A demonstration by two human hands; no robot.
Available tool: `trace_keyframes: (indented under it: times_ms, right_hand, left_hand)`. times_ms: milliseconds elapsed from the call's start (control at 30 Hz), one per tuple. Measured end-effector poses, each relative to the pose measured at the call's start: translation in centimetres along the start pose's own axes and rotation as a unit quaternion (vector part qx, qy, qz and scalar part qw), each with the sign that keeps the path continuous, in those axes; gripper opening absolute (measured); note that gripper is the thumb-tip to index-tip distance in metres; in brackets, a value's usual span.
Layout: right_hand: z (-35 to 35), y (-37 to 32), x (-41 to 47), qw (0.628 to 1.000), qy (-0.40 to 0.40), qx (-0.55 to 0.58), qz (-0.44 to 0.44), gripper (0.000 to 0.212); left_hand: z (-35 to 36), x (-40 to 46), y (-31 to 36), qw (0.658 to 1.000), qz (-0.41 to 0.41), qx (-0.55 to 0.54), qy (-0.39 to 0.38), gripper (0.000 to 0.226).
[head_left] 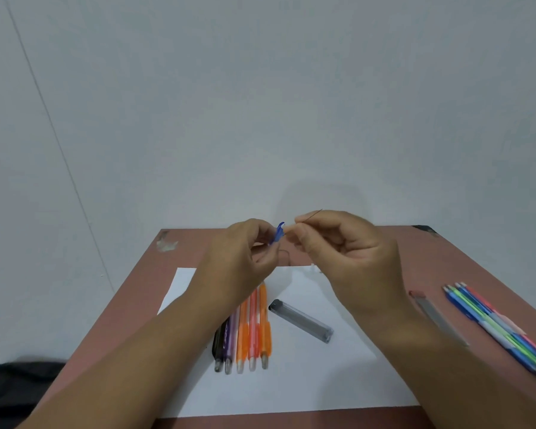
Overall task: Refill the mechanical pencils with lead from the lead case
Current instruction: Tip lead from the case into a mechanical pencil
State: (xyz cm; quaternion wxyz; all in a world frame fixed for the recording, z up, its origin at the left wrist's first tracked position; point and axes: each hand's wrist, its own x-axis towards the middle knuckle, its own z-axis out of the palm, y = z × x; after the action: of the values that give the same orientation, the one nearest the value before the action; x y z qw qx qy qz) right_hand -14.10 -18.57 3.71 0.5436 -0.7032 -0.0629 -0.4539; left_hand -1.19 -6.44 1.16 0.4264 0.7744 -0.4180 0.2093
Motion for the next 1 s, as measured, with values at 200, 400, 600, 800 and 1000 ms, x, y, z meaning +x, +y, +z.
trace_keyframes:
  times_ms: [200,400,600,800,1000]
  right_hand:
    - [0.10,-0.30,0.22,0.999,0.019,0.028,0.028,0.009]
    - [0.08,-0.08,0.08,0.999,0.001,0.021,0.045,0.012]
    - [0.21,0.00,0.10,0.999,0.003,0.026,0.047,0.014]
    - [0.18,0.17,0.13,0.999,-0.003,0.019,0.043,0.014]
    - [0.13,0.24,0.13,0.999,-0.007,0.011,0.039,0.015]
  left_hand:
    - [-0.36,0.06,-0.38,1.000,-0.008,-0.005,0.024,0.012]
    - [-0.49,-0.04,-0.27,1.000,0.022,0.011,0.019,0.012]
    - [-0.57,-0.13,-0.80,0.999,0.032,0.000,0.006,0.011]
    - [-0.67,-0.18,-0.82,0.999,0.051,0.002,0.011,0.012]
    - [-0.71,-0.11,-0.81,0.998,0.065,0.006,0.011,0.012]
